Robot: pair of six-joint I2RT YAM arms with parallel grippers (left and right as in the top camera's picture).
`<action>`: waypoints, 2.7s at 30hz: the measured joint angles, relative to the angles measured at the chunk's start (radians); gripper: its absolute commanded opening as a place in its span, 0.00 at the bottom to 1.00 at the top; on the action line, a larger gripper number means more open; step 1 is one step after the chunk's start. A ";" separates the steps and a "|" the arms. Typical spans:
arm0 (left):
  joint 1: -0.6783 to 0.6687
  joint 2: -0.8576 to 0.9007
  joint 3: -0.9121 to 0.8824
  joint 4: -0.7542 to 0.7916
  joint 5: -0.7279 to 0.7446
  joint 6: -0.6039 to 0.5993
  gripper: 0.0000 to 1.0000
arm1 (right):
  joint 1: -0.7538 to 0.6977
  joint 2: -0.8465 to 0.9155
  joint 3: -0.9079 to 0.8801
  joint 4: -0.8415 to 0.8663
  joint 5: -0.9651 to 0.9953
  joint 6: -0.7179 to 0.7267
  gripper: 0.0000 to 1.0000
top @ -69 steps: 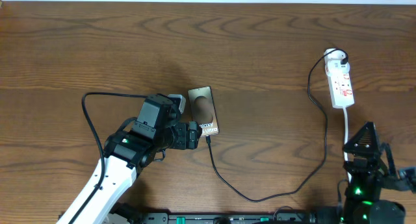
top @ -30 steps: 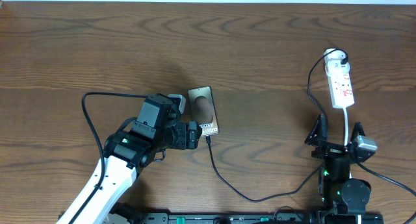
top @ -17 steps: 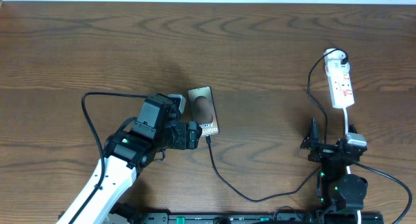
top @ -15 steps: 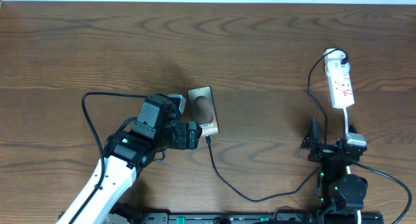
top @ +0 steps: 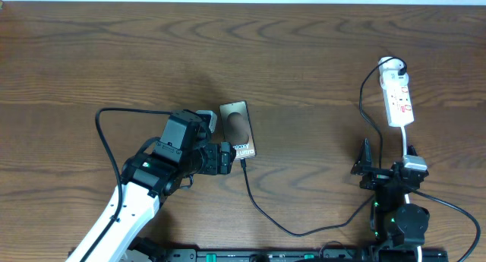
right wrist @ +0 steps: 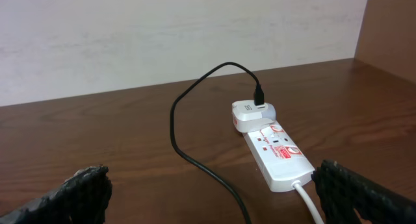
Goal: Plug charger to phone and switch on socket
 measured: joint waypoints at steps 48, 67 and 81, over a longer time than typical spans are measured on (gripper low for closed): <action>0.201 -0.600 -0.121 -0.077 -0.230 0.014 0.88 | 0.000 0.000 0.000 -0.001 -0.010 0.000 0.99; 0.394 -1.059 -0.734 0.714 -0.134 0.079 0.88 | 0.000 0.000 0.000 -0.001 -0.012 0.000 0.99; 0.394 -1.110 -0.734 0.521 -0.161 0.290 0.88 | 0.000 0.000 0.000 -0.001 -0.013 0.000 0.99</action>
